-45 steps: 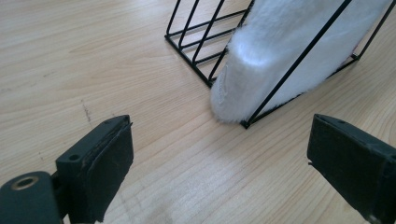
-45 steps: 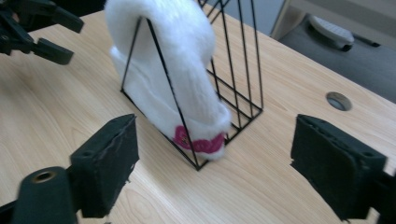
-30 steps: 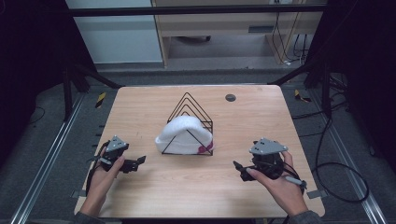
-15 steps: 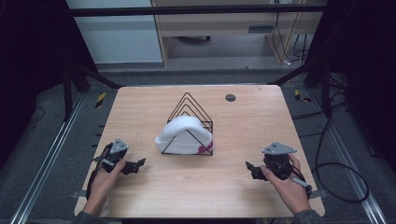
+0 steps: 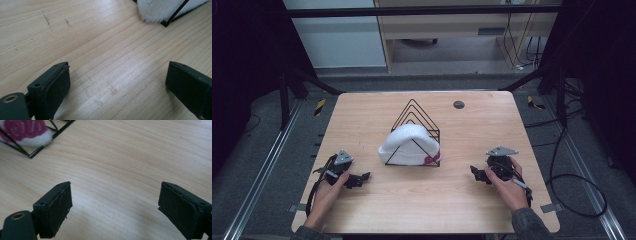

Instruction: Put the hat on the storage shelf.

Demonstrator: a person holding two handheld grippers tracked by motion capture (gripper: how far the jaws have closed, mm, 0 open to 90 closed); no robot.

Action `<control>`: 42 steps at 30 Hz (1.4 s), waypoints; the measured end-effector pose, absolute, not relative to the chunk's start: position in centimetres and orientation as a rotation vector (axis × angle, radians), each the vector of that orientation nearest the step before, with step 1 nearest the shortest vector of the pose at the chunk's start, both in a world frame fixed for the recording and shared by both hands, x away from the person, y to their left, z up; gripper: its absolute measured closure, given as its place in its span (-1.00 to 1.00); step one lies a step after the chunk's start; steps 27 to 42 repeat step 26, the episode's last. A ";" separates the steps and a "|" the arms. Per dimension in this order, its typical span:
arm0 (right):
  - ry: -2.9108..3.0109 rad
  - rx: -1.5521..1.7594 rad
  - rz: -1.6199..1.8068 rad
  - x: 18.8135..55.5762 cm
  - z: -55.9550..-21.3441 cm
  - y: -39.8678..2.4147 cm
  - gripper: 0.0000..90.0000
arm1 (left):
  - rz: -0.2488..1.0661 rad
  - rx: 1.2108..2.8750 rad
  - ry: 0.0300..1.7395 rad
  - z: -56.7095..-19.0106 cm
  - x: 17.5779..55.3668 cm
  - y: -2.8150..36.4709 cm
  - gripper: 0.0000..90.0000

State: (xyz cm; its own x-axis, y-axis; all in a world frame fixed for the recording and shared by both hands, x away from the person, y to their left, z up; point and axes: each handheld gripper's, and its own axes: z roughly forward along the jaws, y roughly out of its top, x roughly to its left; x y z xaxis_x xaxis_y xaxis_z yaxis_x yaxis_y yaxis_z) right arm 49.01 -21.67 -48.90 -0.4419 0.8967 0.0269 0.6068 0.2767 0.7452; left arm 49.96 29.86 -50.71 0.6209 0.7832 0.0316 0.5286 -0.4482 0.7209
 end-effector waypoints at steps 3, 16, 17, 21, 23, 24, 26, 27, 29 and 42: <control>2.126 1.378 0.961 49.8 -49.3 -21.4 -0.73 | 0.470 2.160 1.021 -50.7 50.0 29.9 -0.91; 2.127 1.433 0.917 51.3 -50.7 -19.6 -0.78 | 0.472 2.164 1.042 -50.8 50.2 29.8 -1.00; 2.120 1.419 0.899 51.3 -50.9 -19.4 -0.79 | 0.472 2.164 1.043 -50.8 50.2 29.8 -1.00; 2.095 1.416 0.912 51.3 -51.2 -19.2 -0.87 | 0.471 2.164 1.048 -50.8 50.2 29.8 -1.00; 2.096 1.414 0.912 51.3 -51.2 -19.2 -0.87 | 0.471 2.163 1.050 -50.8 50.2 29.8 -1.00; 2.096 1.415 0.912 51.2 -51.2 -19.1 -0.87 | 0.471 2.163 1.049 -50.8 50.2 29.8 -1.00; 2.091 1.419 0.911 51.2 -51.2 -19.1 -0.87 | 0.472 2.165 1.049 -50.8 50.2 29.8 -1.00; 2.091 1.419 0.911 51.2 -51.2 -19.1 -0.87 | 0.472 2.165 1.049 -50.8 50.2 29.8 -1.00; 2.091 1.419 0.911 51.2 -51.2 -19.1 -0.87 | 0.472 2.165 1.049 -50.8 50.2 29.8 -1.00; 2.091 1.419 0.911 51.2 -51.2 -19.1 -0.87 | 0.472 2.165 1.049 -50.8 50.2 29.8 -1.00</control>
